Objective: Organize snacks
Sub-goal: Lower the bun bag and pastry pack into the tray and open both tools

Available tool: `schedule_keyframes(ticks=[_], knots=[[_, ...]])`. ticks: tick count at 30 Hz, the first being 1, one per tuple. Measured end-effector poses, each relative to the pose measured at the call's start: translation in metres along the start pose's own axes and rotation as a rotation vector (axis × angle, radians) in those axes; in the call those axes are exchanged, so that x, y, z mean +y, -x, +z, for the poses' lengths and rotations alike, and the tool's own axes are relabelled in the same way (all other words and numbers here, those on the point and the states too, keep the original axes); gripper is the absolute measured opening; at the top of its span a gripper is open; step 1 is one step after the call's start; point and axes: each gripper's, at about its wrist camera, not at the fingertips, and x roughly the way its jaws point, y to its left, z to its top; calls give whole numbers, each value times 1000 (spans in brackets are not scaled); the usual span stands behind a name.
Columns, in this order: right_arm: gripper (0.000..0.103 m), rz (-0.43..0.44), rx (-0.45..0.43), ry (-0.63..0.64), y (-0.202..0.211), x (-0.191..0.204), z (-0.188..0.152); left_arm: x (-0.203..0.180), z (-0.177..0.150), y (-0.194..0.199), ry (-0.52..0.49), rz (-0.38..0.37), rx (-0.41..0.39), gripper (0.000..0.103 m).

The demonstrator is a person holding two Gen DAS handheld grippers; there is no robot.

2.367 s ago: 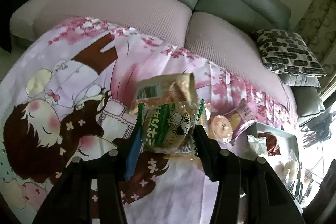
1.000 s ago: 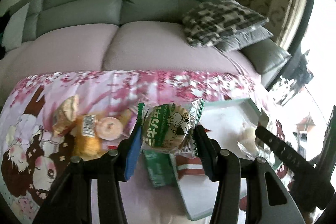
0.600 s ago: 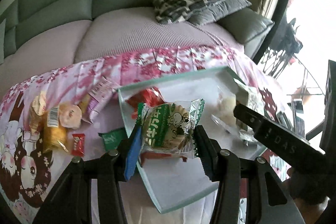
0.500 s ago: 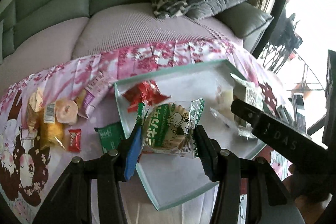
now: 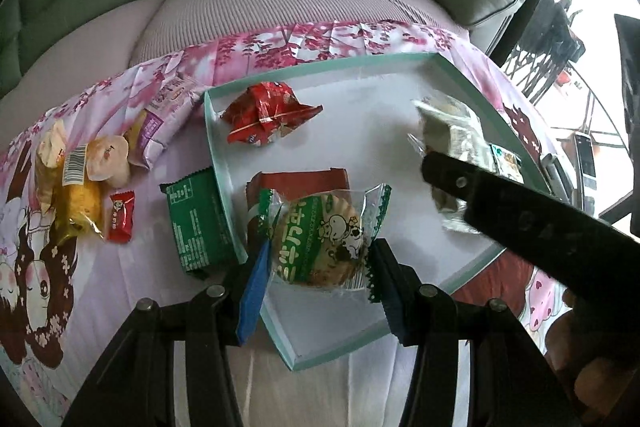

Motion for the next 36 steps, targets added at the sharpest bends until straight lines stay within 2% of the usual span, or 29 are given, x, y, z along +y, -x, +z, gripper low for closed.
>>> schedule_keyframes(ticks=[9, 17, 28, 30, 32, 36], knots=[[55, -17, 39, 9, -11, 3, -3, -1, -2, -15, 6, -16, 29, 53], [56, -32, 52, 1, -14, 3, -4, 4, 3, -20, 20, -12, -2, 53], [56, -36, 15, 11, -4, 6, 0, 5, 7, -11, 22, -13, -32, 54], [56, -33, 2, 5, 0, 5, 1, 3, 8, -8, 15, -20, -35, 55], [56, -31, -9, 2, 4, 5, 2, 1, 8, -4, 7, -21, -40, 64], [56, -29, -19, -4, 8, 4, 2, -1, 10, 5, -1, -24, -60, 65]])
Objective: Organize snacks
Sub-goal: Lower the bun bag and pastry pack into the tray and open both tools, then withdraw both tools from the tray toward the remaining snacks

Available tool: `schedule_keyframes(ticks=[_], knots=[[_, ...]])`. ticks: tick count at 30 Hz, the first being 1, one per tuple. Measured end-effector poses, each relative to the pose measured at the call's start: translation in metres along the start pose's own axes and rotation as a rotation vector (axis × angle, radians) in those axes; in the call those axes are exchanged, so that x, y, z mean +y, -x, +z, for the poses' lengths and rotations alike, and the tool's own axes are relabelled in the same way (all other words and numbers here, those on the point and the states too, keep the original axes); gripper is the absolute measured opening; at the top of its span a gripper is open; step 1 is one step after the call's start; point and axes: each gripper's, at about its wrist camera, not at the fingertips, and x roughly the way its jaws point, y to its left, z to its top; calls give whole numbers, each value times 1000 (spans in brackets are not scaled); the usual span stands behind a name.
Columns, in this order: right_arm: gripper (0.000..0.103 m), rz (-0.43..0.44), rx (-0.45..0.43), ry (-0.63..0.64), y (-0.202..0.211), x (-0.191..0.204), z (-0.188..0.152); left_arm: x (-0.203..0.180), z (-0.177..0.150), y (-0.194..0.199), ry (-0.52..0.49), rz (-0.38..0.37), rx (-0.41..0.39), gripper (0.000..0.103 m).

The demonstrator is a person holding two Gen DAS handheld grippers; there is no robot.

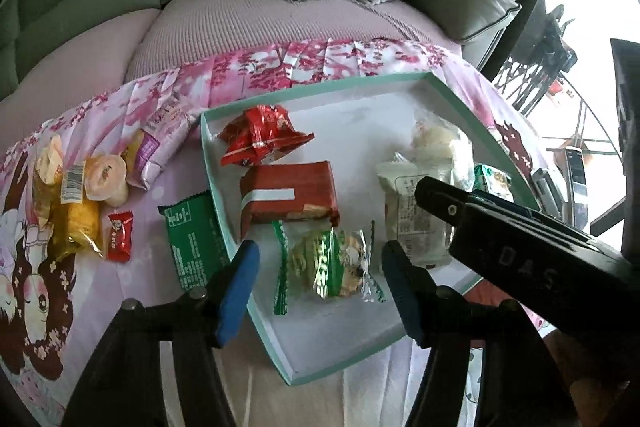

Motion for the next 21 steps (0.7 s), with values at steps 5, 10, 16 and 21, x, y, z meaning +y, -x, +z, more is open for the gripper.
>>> schedule_keyframes(ticks=[5, 10, 16, 21], knots=[[55, -1, 0, -5, 0, -2, 0, 9, 3, 4, 31, 18, -10, 65], [55, -11, 11, 1, -3, -1, 0, 32, 5, 7, 111, 63, -28, 69], [68, -44, 32, 19, -10, 2, -2, 77, 2, 9, 283, 180, -28, 83], [85, -57, 27, 30, -12, 5, -3, 113, -7, 12, 436, 267, -29, 89]])
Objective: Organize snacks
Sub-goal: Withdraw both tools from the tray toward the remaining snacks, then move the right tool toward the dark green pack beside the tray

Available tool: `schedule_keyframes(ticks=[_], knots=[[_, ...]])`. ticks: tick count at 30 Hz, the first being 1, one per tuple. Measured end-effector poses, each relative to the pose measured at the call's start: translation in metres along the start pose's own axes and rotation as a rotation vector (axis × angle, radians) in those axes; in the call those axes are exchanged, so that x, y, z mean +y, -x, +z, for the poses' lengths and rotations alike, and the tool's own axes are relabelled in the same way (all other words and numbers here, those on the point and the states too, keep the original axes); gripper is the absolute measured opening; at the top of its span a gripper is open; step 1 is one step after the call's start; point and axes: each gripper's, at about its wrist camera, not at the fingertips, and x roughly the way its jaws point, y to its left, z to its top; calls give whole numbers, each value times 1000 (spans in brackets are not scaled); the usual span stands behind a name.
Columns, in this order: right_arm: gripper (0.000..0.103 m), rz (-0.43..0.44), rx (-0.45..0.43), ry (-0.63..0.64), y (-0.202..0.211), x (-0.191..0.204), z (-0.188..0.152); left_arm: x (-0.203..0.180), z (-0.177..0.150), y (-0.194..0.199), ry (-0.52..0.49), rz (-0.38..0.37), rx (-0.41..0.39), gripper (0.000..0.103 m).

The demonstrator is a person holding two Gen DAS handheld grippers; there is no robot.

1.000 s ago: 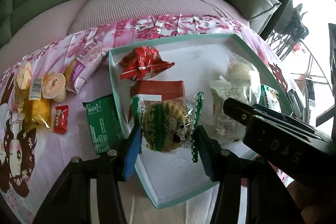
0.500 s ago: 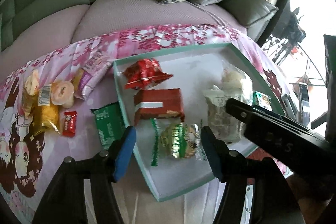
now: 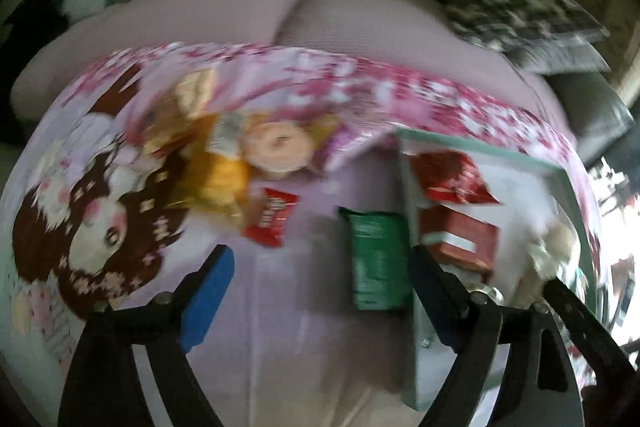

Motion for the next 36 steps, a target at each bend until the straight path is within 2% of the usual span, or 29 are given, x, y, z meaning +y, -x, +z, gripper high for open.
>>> schedule_keyframes(ticks=[3, 4, 6, 15, 23, 26, 31, 36], knots=[[92, -1, -9, 19, 0, 3, 0, 10, 1, -1, 34, 20, -2, 91], [93, -1, -11, 25, 0, 5, 0, 12, 1, -1, 40, 27, -3, 95], [103, 4, -20, 33, 1, 7, -1, 16, 1, -1, 53, 45, -11, 99], [103, -5, -49, 30, 3, 5, 0, 20, 0, -5, 91, 35, -2, 100], [103, -14, -128, 44, 12, 3, 2, 20, 2, -3, 92, 23, -10, 100], [103, -3, -122, 47, 10, 5, 2, 23, 3, 0, 105, 26, -14, 100], [103, -10, -96, 97, 6, 24, 0, 31, 9, 9, 92, 78, -53, 100], [103, 76, -69, 108, 1, 49, -7, 50, 15, 11, 130, 89, -55, 100]])
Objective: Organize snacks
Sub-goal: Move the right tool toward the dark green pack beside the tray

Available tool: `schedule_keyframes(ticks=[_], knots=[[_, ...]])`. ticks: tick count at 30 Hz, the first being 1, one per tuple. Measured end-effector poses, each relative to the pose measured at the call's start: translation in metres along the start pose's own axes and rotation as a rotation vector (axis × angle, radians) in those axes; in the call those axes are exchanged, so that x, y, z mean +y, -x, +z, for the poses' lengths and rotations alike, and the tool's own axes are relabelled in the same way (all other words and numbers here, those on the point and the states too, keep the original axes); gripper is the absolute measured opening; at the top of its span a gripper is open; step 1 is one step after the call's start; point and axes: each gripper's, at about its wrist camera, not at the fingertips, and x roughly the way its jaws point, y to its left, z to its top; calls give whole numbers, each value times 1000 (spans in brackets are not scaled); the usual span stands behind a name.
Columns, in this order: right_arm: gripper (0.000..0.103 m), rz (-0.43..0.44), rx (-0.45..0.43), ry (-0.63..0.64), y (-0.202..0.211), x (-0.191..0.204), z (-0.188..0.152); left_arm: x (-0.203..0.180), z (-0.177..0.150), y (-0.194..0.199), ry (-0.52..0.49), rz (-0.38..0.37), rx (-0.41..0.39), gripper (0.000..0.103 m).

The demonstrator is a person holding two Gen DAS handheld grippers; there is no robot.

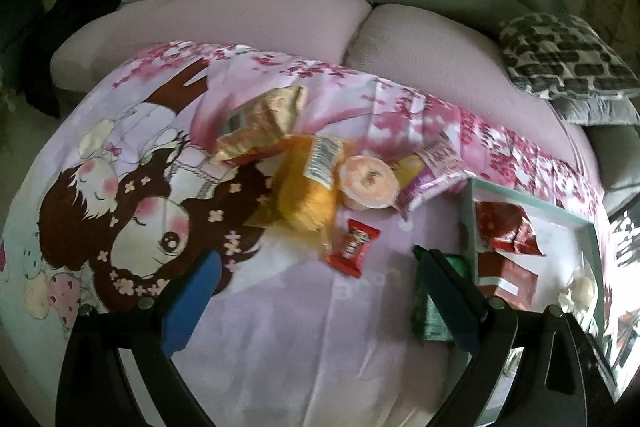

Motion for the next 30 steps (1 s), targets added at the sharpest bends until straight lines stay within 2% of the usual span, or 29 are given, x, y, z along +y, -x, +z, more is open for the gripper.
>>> schedule_keyframes(ticks=[7, 15, 21, 30], knots=[[103, 59, 16, 69, -4, 39, -8, 44, 12, 0, 94, 59, -9, 100], [103, 72, 53, 121, -16, 68, -15, 75, 17, -4, 144, 71, 9, 100], [103, 69, 59, 159, -23, 87, -19, 84, 20, -10, 143, 46, 37, 100], [103, 101, 76, 211, -33, 114, -26, 78, 20, -29, 53, 21, 107, 100]])
